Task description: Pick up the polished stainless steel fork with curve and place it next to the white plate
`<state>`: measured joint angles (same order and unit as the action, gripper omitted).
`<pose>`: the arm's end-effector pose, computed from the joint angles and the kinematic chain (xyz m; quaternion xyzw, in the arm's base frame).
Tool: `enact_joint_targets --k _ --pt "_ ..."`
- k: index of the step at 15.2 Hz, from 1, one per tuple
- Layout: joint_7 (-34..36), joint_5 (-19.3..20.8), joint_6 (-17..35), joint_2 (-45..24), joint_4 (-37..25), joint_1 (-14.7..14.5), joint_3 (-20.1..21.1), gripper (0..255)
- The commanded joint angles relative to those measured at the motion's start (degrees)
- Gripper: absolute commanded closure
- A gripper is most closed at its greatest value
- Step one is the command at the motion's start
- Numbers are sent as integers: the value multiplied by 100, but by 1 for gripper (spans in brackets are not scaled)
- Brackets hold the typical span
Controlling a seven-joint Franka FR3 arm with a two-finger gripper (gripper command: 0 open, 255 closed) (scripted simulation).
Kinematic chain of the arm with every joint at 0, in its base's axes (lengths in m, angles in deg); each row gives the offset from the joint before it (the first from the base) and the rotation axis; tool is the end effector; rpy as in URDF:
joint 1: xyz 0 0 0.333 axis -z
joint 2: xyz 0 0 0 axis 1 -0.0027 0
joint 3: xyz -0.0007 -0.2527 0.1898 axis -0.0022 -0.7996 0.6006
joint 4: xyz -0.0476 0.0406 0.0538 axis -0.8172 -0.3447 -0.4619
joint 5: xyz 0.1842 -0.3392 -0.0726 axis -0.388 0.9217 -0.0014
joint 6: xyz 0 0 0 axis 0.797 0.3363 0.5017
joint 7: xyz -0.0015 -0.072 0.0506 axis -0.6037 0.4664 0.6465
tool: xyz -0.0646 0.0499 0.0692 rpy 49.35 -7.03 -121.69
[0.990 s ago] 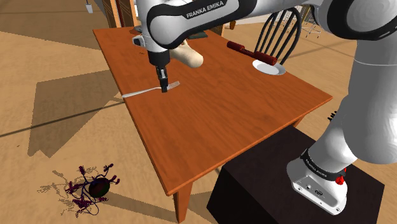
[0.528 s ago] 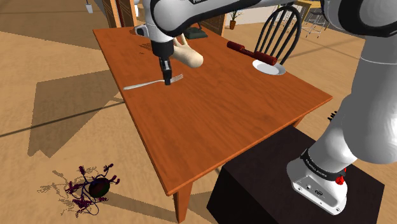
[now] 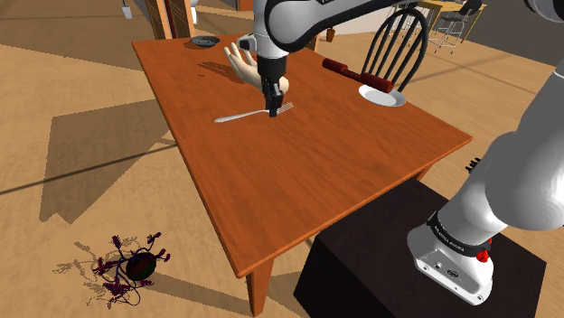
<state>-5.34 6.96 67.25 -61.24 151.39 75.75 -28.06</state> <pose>0.5536 0.2088 0.4249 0.8278 0.5603 -0.0156 0.0225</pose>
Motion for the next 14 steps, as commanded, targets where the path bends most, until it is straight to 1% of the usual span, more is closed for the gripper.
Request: enact_joint_targets --k 1,7,14 --pt "-217 -46 100 318 400 124 -79 255" --pt "-922 -108 327 1114 1384 480 -412 255" --pt "-1789 -36 471 1865 2232 891 -913 255"
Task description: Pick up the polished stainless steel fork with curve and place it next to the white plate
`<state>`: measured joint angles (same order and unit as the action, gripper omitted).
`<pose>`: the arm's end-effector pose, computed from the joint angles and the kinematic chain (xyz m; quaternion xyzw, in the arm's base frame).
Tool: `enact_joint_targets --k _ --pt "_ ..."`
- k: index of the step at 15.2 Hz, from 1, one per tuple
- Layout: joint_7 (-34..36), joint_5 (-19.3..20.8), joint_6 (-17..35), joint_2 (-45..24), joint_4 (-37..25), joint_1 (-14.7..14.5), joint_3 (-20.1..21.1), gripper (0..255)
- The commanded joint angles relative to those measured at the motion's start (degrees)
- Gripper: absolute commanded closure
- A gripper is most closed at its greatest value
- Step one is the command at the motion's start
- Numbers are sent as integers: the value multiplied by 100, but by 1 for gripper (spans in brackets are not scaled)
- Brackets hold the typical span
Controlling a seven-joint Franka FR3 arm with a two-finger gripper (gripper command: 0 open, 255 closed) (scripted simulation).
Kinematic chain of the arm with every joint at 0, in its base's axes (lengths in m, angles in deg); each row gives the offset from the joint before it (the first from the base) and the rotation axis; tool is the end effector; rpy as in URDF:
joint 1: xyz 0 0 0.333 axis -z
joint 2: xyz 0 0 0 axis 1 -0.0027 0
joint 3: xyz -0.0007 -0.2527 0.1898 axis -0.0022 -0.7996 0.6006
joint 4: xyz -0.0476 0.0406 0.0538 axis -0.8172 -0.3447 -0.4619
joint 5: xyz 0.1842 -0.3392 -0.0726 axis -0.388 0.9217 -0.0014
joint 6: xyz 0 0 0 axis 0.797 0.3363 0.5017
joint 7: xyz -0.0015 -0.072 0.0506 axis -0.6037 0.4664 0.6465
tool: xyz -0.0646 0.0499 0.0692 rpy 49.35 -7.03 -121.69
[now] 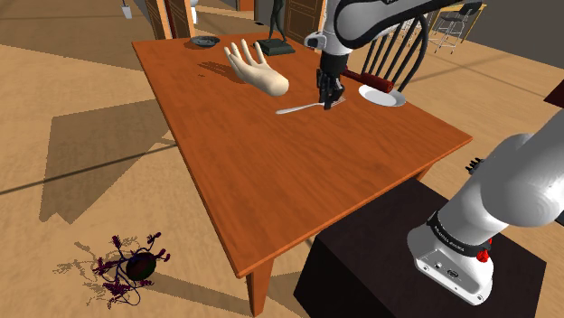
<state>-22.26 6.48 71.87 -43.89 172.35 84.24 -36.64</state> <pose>0.4898 0.0330 0.4261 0.8280 0.5600 -0.0154 0.0227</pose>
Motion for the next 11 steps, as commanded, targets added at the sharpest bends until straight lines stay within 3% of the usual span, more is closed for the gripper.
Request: enact_joint_targets --k 1,11 --pt "-224 35 23 220 232 105 -134 255" --pt "-1541 375 97 838 826 757 -1023 255"
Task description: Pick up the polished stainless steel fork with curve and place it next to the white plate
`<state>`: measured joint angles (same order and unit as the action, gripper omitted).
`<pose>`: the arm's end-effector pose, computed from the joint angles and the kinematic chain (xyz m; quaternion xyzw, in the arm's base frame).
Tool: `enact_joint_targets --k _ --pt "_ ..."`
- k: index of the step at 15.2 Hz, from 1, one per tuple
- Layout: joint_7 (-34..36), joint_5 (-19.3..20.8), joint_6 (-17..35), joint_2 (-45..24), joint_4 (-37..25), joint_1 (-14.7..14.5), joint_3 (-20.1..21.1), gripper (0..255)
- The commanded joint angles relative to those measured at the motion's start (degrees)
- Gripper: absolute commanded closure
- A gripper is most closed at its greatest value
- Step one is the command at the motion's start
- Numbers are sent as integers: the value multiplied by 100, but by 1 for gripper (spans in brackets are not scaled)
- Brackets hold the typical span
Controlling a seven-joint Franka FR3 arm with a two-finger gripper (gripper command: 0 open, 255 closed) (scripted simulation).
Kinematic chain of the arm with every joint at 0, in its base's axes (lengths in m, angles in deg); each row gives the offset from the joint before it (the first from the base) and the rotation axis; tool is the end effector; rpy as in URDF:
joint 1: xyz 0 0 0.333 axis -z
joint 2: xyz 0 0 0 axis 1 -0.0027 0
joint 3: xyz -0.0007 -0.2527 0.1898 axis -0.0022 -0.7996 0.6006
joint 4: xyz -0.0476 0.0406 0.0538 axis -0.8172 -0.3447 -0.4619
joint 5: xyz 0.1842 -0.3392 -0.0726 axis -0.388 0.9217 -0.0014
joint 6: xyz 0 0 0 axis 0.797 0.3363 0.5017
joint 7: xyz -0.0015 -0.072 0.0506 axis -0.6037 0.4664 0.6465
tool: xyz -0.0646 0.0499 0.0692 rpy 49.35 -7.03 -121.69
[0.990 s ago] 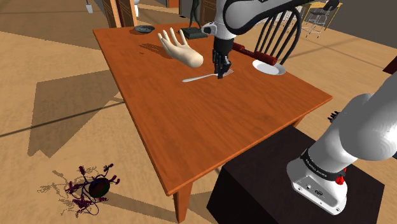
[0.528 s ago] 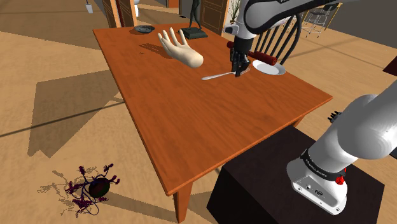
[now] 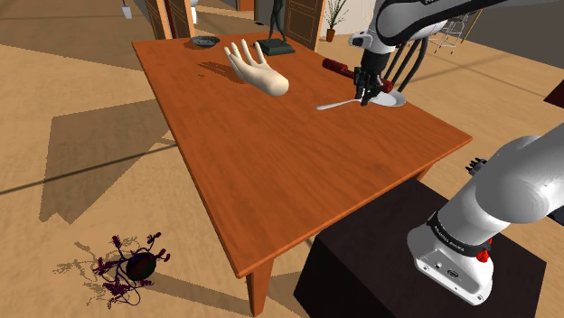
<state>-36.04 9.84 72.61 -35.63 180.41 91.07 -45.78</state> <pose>0.4360 -0.0979 0.4276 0.8280 0.5601 -0.0155 0.0224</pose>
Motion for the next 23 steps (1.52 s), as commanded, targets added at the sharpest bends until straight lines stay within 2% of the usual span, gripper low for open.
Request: enact_joint_targets --k 1,10,23 --pt "-301 78 28 42 43 141 -206 255" --pt "-1584 354 83 24 -49 702 -1105 255" --pt "-1639 279 1199 -554 504 682 -1250 255"
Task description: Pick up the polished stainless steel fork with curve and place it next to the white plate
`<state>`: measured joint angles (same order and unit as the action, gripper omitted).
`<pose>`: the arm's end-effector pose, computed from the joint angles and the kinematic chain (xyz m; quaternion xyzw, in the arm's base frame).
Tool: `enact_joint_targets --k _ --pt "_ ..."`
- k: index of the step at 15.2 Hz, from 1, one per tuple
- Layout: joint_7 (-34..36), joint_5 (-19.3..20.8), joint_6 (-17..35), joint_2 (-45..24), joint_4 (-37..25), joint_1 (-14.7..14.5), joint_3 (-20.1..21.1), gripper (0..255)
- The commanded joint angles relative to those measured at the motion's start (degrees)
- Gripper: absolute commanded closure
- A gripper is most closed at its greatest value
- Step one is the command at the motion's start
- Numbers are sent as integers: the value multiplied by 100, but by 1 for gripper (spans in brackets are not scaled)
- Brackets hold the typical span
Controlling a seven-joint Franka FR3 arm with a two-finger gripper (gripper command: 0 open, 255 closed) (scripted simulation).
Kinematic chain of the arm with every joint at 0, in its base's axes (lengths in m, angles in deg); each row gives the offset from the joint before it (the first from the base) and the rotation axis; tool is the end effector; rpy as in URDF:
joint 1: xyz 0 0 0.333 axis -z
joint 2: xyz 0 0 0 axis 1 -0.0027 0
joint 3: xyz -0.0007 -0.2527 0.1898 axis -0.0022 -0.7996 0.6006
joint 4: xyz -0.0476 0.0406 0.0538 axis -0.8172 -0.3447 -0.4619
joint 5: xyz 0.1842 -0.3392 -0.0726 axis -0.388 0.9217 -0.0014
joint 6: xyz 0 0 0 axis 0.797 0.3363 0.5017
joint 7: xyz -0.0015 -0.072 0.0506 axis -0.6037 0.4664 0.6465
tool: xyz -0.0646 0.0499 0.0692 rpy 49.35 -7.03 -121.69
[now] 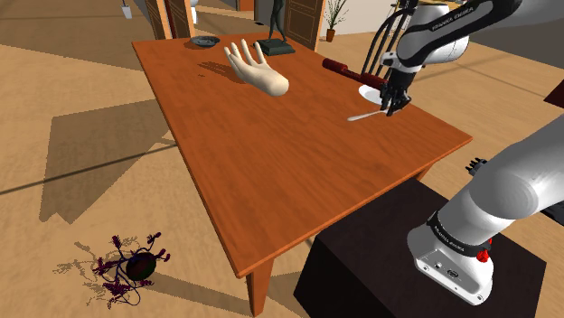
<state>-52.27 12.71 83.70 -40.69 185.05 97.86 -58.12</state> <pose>0.3870 -0.2338 0.3635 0.8277 0.5605 -0.0156 0.0222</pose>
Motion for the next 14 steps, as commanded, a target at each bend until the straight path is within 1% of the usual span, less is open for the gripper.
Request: enact_joint_targets --k 1,3,10,11,14 --pt "-25 -20 178 -104 73 -1 -28 255" --pt "-40 -41 309 -190 121 -6 -43 255" --pt "-39 -41 307 -189 121 -6 -43 255" --pt "-39 -41 307 -189 121 -6 -43 0" --pt "-39 -41 307 -189 121 -6 -43 0"
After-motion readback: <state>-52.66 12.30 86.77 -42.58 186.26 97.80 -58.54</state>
